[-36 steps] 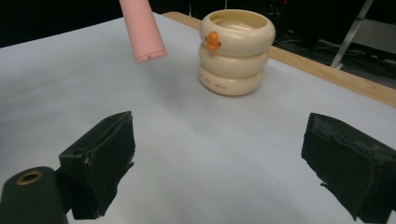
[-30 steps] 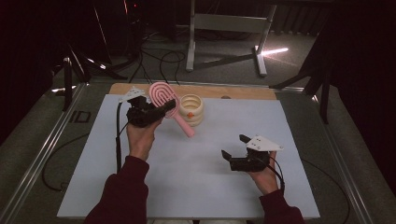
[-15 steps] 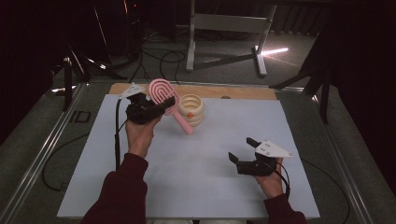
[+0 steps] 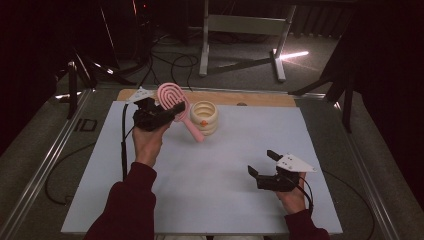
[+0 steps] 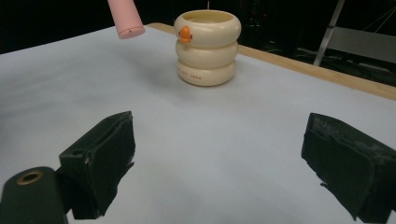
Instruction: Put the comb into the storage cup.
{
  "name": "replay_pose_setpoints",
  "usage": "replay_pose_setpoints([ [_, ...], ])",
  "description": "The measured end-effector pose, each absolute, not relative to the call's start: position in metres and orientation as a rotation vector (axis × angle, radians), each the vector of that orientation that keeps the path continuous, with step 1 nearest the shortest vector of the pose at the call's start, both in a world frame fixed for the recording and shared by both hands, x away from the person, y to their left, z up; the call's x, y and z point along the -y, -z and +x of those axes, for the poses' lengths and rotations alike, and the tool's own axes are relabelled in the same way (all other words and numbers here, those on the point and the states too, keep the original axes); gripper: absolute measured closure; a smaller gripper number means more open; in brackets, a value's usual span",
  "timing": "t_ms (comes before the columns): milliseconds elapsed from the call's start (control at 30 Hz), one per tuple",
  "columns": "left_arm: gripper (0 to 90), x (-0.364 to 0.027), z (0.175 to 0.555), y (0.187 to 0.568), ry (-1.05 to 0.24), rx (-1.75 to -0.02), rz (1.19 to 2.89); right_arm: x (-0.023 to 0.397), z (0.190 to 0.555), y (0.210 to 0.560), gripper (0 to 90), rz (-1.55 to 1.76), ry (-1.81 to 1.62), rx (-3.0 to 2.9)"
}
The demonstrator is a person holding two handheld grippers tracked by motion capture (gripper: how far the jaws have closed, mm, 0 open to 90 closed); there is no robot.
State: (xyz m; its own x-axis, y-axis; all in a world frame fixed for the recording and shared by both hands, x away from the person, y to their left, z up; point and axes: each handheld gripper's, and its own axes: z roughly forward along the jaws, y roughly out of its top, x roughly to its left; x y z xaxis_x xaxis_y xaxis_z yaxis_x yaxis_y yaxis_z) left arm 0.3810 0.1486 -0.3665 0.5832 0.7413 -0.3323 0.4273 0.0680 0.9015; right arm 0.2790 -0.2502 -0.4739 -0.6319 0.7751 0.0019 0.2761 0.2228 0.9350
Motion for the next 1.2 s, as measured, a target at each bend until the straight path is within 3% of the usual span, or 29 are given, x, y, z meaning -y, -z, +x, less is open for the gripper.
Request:
replay_pose_setpoints([
  [1200,63.7,-0.143,0.407,0.347,-0.371,-1.015,1.558,0.26,0.275,0.475,9.9,0.98,-1.406,-2.01],
])
